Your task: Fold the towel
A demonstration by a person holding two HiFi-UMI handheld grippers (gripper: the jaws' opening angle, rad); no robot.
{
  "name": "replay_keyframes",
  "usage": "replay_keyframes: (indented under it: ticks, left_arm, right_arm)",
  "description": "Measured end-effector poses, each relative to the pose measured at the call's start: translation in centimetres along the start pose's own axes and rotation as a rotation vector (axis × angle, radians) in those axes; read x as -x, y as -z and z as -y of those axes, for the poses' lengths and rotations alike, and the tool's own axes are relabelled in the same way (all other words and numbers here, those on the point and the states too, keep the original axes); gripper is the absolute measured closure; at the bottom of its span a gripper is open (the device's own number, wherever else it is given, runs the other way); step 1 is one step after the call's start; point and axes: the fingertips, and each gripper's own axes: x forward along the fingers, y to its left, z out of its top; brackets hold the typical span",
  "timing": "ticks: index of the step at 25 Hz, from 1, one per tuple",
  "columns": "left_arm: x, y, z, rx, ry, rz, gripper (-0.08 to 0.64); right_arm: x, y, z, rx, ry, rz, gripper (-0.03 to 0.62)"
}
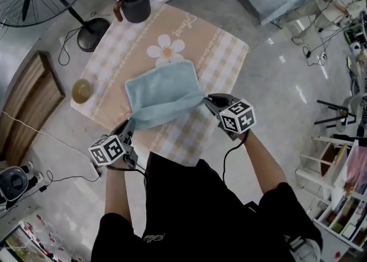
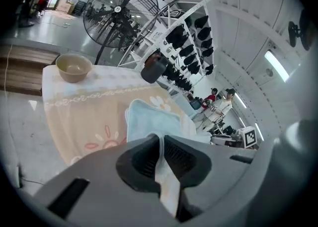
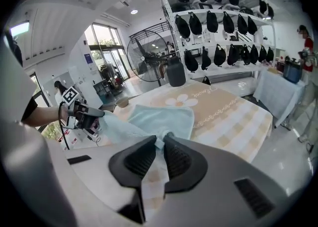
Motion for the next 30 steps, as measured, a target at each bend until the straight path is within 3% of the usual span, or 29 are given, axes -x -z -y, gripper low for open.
replay_keyframes:
  ticks: [10,21,30]
  left_arm:
    - [-4.7,-7.3,-3.7,0.019,0.017,-0.019,0.526]
    - [-10.1,-10.5,-7.4,0.039,0.014,-0.098,0.526]
    - [-12.0,-11.6,-9.0,-0.060,-0.033,-0.127,0.526]
  right_arm:
    - [-4.9,-5.9,3.3,-0.026,0.047,-0.051,0.541]
    - [-9.9,-7.7,6.6,-0.059,0.100,-0.103,0.541]
    - [-11.6,-8.2,7.6,-0.054,0.122,-0.105,0.541]
